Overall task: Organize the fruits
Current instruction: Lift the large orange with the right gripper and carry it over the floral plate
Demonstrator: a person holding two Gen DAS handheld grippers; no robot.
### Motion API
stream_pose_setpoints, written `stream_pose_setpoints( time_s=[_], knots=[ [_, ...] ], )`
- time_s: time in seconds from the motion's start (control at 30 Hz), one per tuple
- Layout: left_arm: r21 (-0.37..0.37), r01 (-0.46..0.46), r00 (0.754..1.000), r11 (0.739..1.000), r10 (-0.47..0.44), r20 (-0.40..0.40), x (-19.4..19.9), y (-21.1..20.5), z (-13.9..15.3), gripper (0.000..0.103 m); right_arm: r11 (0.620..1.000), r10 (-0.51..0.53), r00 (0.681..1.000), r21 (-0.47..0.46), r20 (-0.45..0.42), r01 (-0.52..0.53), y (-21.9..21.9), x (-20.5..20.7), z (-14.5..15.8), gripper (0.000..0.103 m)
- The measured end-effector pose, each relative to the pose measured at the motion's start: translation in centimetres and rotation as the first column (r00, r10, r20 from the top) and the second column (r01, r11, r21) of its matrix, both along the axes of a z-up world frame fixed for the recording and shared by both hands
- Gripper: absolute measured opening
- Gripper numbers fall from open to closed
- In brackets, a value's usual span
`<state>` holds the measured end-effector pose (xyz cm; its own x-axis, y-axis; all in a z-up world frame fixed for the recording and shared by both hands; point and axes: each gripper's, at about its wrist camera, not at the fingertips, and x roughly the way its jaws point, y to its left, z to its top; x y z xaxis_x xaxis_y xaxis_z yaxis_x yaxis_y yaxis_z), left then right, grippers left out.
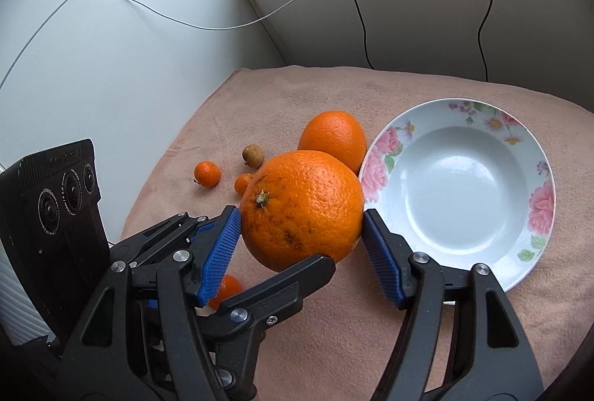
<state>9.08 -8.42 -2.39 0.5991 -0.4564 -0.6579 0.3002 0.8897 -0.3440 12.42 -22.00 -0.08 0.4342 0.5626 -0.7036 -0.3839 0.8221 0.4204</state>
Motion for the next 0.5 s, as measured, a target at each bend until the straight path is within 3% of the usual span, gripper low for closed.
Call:
stream_pose_setpoints(
  time_s=[0.5],
  knots=[
    [0.039,0.116,0.993,0.992,-0.115,-0.027,3.4,-7.1,-0.4,0.071,0.991,-0.126,0.992,0.030,-0.024,0.127,-7.4,1.9,-1.1,0.070]
  ],
)
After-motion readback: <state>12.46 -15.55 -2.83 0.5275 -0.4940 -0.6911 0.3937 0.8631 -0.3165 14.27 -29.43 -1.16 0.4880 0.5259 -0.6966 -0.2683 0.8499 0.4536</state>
